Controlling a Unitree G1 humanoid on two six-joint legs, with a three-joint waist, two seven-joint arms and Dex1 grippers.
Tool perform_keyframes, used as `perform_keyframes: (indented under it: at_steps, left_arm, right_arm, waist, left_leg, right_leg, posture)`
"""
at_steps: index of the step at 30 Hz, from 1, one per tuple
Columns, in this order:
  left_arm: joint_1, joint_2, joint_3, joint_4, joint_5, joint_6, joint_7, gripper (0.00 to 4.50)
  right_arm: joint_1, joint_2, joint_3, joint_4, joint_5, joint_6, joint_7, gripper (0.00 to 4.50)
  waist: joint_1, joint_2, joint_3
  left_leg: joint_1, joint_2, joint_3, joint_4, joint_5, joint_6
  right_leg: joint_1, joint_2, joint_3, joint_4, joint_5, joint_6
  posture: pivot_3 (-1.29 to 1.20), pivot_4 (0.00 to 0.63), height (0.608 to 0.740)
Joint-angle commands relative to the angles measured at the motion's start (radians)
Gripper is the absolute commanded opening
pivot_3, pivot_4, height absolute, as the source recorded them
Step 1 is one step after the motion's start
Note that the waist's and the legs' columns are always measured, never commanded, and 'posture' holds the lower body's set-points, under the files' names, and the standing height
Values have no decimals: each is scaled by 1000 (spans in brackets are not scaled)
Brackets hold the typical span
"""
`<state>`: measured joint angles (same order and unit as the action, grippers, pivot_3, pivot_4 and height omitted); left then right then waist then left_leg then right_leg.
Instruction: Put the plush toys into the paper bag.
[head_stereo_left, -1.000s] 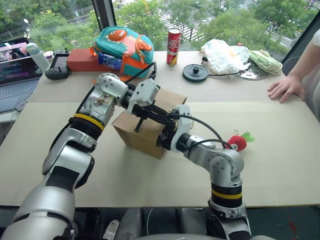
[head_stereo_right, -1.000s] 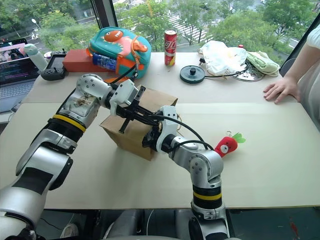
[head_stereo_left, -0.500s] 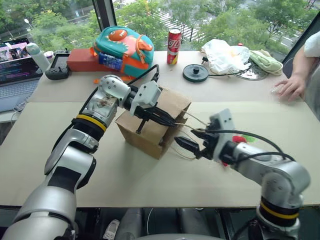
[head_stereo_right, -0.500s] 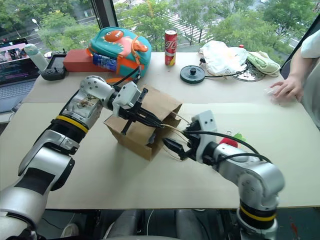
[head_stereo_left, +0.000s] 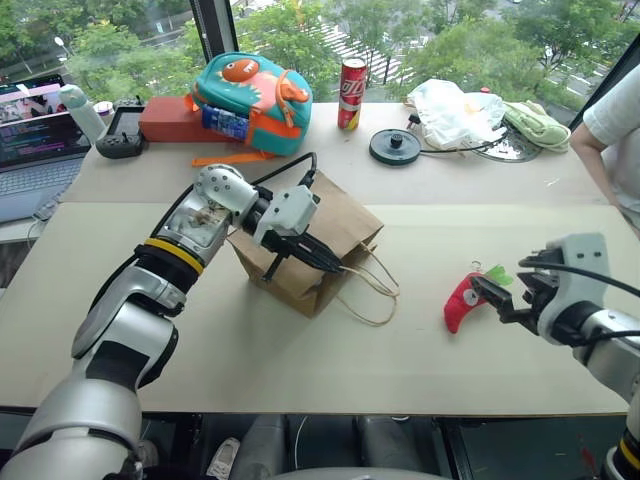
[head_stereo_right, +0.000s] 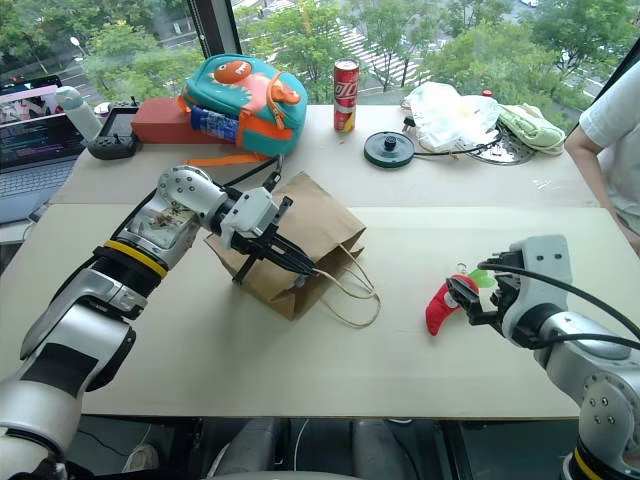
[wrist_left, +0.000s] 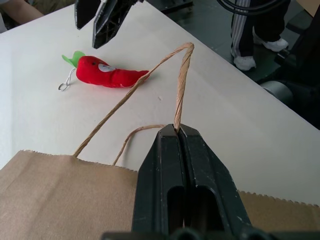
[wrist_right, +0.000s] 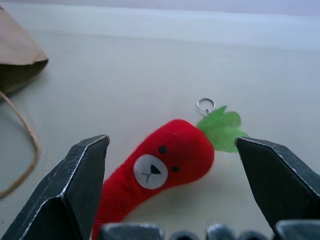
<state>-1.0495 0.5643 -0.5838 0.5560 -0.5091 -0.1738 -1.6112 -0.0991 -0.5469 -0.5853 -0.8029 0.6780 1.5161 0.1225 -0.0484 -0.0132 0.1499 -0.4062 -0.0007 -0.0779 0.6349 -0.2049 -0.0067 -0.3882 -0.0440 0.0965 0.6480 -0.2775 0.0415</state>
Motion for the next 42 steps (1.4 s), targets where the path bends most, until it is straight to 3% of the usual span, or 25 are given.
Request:
perform_keyframes:
  at_steps: [1,6,11,15,22,30,35,39,42]
  left_arm:
    - [-22,-5,6,-16,-18,-16,-3,0]
    - [-31,-22,8,3,-14,-26,-3,0]
    - [-31,-28,12,8,-11,-30,-3,0]
    - [-30,-27,13,10,-11,-34,-3,0]
    - [-32,-30,17,19,-8,-41,-3,0]
    - [-34,-33,17,24,-7,-47,-3,0]
    - [-34,-36,20,29,-5,-50,-3,0]
    - [-35,-40,23,32,-4,-49,-3,0]
    - [-36,-43,24,34,-3,-49,-3,0]
  right_arm:
    - [-45,113,27,-5,-62,48,-82,4492]
    - [-82,294,131,98,-173,5,-180,4492]
    - [-37,295,188,168,-271,-54,-209,4492]
    - [-7,278,200,162,-298,-109,-191,3471]
    - [5,262,232,155,-299,-137,-137,1104]
    - [3,270,234,148,-309,-188,-103,1104]
    - [7,274,231,124,-301,-205,-77,28]
    - [9,251,215,104,-279,-215,-28,28]
    - [26,247,144,29,-170,-180,79,28]
  waist:
    - [0,0,0]
    - [1,1,0]
    - [3,1,0]
    - [8,1,0]
    - [4,1,0]
    - [1,1,0]
    - [1,1,0]
    - [2,1,0]
    - [3,1,0]
  left_leg:
    - [0,1,0,0,0,0]
    - [0,1,0,0,0,0]
    - [0,0,0,0,0,0]
    - [0,0,0,1,0,0]
    - [0,0,0,1,0,0]
    - [1,0,0,0,0,0]
    - [0,0,0,0,0,0]
    - [0,0,0,0,0,0]
    - [0,0,0,0,0,0]
  right_leg:
    - [0,1,0,0,0,0]
    - [0,1,0,0,0,0]
    - [0,0,0,0,0,0]
    - [2,0,0,0,0,0]
    - [1,0,0,0,0,0]
    - [1,1,0,0,0,0]
    - [1,1,0,0,0,0]
    - [1,1,0,0,0,0]
    - [1,0,0,0,0,0]
  posture:
    - [0,150,740]
    - [0,150,740]
    - [0,150,740]
    - [0,150,740]
    - [0,150,740]
    - [0,150,740]
    - [0,150,740]
    - [0,150,740]
    - [0,150,740]
